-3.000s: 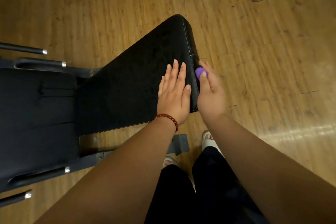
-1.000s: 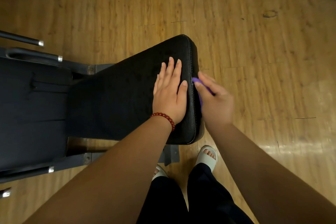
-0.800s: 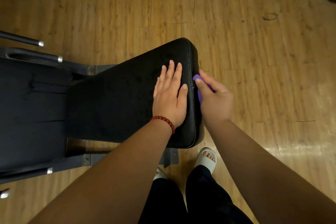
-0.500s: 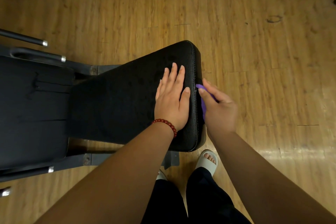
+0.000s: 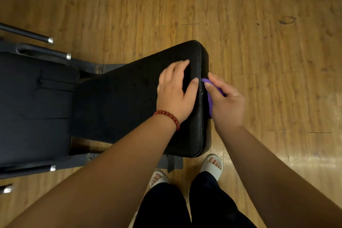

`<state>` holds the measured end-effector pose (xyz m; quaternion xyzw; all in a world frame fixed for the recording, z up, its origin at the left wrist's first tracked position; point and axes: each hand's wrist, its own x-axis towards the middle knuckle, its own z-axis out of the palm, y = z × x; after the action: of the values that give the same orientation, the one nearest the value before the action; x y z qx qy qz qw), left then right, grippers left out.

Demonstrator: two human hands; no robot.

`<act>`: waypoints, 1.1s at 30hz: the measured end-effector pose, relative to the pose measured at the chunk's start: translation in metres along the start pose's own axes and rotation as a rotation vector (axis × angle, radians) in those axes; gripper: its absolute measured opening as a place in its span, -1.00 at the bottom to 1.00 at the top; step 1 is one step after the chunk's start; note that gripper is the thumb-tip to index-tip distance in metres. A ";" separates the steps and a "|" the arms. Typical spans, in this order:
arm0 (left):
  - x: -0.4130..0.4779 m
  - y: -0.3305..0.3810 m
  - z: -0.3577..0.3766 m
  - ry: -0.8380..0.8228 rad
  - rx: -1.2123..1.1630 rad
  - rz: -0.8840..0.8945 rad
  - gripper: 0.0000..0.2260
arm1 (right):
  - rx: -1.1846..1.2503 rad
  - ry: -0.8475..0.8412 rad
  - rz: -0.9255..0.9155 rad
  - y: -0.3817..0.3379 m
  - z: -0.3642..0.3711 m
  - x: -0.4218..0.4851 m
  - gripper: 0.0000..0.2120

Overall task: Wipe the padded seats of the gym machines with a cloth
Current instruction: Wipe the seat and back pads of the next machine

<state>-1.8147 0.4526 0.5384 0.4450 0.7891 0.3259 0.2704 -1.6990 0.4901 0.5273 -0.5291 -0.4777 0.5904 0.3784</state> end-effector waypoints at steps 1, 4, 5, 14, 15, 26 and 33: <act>0.009 0.004 0.000 -0.001 0.009 -0.008 -0.53 | -0.007 0.005 -0.002 0.000 0.000 0.003 -0.74; 0.034 0.011 0.009 -0.043 0.047 -0.096 -0.50 | -0.031 0.028 0.021 -0.004 0.008 0.031 -0.78; 0.038 0.011 0.012 -0.042 0.052 -0.119 -0.50 | -0.031 0.027 0.035 -0.008 0.012 0.044 -0.80; 0.041 0.005 0.019 0.016 0.051 -0.110 -0.50 | -0.040 -0.040 0.006 -0.013 0.013 0.048 -0.74; 0.041 0.005 0.019 0.017 0.046 -0.114 -0.50 | -0.047 -0.050 -0.015 -0.011 0.010 0.041 -0.73; 0.040 0.008 0.016 0.028 0.022 -0.124 -0.51 | -0.001 0.018 0.071 -0.020 0.019 0.057 -0.76; 0.041 0.006 0.017 0.033 0.031 -0.113 -0.51 | -0.129 0.084 0.036 -0.025 0.028 0.064 -0.84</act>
<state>-1.8175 0.4953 0.5262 0.3983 0.8223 0.3049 0.2686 -1.7382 0.5526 0.5338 -0.5853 -0.4888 0.5425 0.3524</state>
